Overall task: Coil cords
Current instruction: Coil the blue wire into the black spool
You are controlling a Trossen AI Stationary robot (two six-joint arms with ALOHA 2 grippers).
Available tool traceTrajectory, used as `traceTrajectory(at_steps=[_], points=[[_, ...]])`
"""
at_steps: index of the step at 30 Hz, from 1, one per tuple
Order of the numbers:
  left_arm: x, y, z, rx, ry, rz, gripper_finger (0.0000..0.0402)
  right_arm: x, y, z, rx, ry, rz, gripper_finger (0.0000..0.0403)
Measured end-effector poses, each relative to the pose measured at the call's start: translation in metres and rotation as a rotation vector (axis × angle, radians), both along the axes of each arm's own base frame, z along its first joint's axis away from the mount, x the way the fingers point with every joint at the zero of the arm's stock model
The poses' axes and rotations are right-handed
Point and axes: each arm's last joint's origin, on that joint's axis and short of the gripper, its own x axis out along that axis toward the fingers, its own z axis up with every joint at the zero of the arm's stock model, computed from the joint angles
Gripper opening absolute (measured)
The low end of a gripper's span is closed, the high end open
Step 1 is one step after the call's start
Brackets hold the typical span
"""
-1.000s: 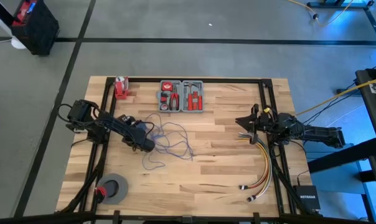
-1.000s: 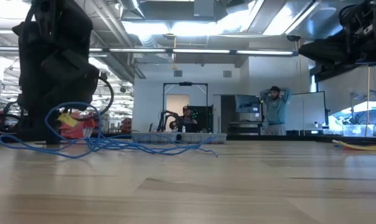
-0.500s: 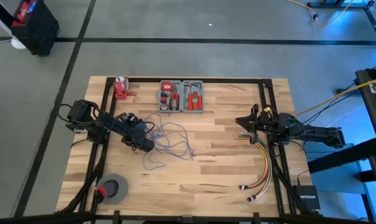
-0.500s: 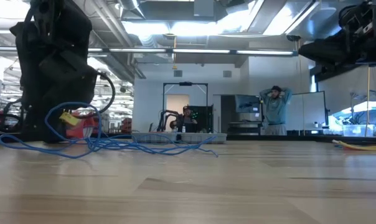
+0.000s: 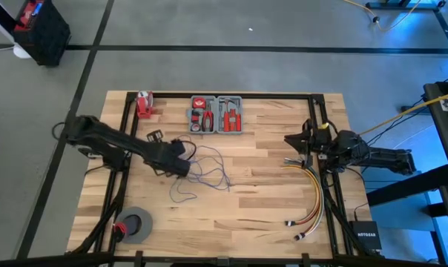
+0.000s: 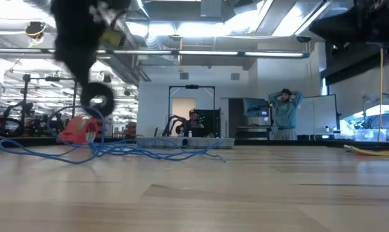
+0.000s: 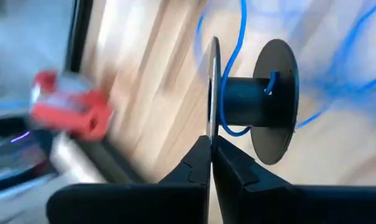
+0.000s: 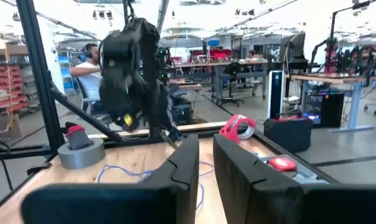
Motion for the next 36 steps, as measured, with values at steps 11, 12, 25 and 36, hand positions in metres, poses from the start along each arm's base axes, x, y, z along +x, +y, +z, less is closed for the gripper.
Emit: traceTrajectory(at_steps=[11, 12, 25, 36], points=[[0.011, 0.004, 0.072, 0.015, -0.619, -0.377, 0.0001, 0.036, -0.003, 0.026, -0.086, 0.077, -0.015, 0.0053], [0.014, 0.005, 0.074, 0.027, -0.643, -0.392, 0.0001, 0.041, -0.004, 0.029, -0.086, 0.066, -0.026, 0.0053], [0.053, 0.018, 0.053, 0.208, -0.934, -0.428, 0.0001, 0.12, -0.012, 0.017, -0.191, 0.358, -0.095, 0.0155], [0.048, 0.031, 0.049, 0.314, -1.122, -0.344, 0.0001, 0.181, -0.02, 0.008, -0.25, 0.33, -0.185, 0.0159]])
